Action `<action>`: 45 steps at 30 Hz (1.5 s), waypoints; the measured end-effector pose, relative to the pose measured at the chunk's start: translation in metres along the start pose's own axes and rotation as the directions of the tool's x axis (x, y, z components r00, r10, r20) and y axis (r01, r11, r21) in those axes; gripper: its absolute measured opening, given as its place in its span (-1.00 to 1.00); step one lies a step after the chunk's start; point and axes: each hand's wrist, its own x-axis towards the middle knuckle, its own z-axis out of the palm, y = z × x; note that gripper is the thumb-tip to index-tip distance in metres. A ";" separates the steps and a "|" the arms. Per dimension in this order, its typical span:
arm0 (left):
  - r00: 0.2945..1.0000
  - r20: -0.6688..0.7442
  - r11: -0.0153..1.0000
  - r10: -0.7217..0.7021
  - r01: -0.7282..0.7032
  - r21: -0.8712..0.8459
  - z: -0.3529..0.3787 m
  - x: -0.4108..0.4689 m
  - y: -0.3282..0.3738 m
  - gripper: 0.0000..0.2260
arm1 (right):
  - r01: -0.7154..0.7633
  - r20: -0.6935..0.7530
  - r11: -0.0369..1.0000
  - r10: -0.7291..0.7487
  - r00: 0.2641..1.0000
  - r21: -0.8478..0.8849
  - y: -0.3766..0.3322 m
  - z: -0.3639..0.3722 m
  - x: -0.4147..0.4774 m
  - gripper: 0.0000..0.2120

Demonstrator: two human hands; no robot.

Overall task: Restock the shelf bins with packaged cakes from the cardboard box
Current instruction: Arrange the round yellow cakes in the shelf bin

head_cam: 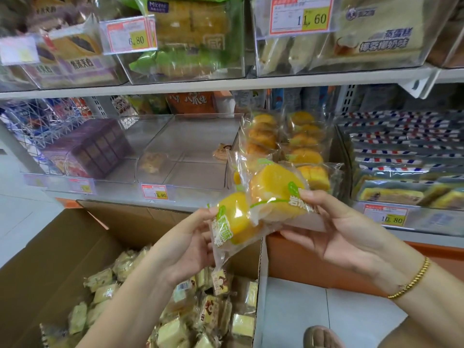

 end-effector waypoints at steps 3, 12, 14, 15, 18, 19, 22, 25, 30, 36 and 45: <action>0.998 0.033 0.997 0.061 -0.060 -0.048 0.002 0.000 0.000 -0.48 | 0.032 0.015 0.998 -0.033 0.999 0.051 -0.002 -0.001 -0.004 -0.25; 0.989 0.125 0.979 0.078 -0.053 -0.195 0.004 -0.003 -0.006 -0.21 | 0.045 -0.009 0.995 -0.045 0.999 0.083 -0.010 0.000 -0.007 -0.01; 0.988 0.134 0.975 0.072 -0.042 -0.218 0.005 -0.004 -0.006 -0.21 | 0.072 -0.032 0.994 -0.070 0.997 0.080 -0.013 -0.001 -0.007 0.01; 0.987 0.141 0.973 0.080 -0.046 -0.226 0.006 -0.005 -0.005 -0.22 | 0.087 -0.041 0.993 -0.084 0.996 0.075 -0.015 0.000 -0.008 0.00; 0.983 0.141 0.962 0.120 -0.080 -0.262 0.009 -0.008 0.002 -0.31 | 0.162 -0.084 0.987 -0.161 0.983 0.010 -0.030 -0.004 -0.008 0.00; 0.981 0.123 0.953 0.149 -0.110 -0.283 0.007 -0.009 0.006 -0.37 | 0.191 -0.103 0.981 -0.193 0.976 -0.028 -0.038 -0.006 -0.008 -0.01; 0.979 0.077 0.945 0.187 -0.158 -0.287 0.001 -0.009 0.025 -0.18 | 0.235 -0.137 0.962 -0.254 0.957 -0.139 -0.072 -0.012 -0.010 -0.31; 0.980 0.042 0.935 0.196 -0.174 -0.309 -0.007 -0.002 0.043 -0.12 | 0.246 -0.208 0.938 -0.299 0.931 -0.245 -0.106 -0.022 -0.008 -0.53; 0.978 0.029 0.944 0.208 -0.193 -0.268 -0.001 0.019 0.074 -0.08 | 0.212 -0.350 0.878 -0.378 0.857 -0.429 -0.137 -0.050 0.014 -0.80; 0.931 -0.161 0.934 0.328 -0.346 -0.094 0.033 0.074 0.119 -0.64 | 0.211 -0.306 0.780 -0.457 0.835 -0.589 -0.160 -0.056 0.066 -0.53; 0.956 -0.171 0.971 0.240 -0.231 0.067 0.047 0.160 0.160 -0.93 | 0.247 -0.258 0.768 -0.470 0.844 -0.591 -0.185 -0.077 0.123 -0.42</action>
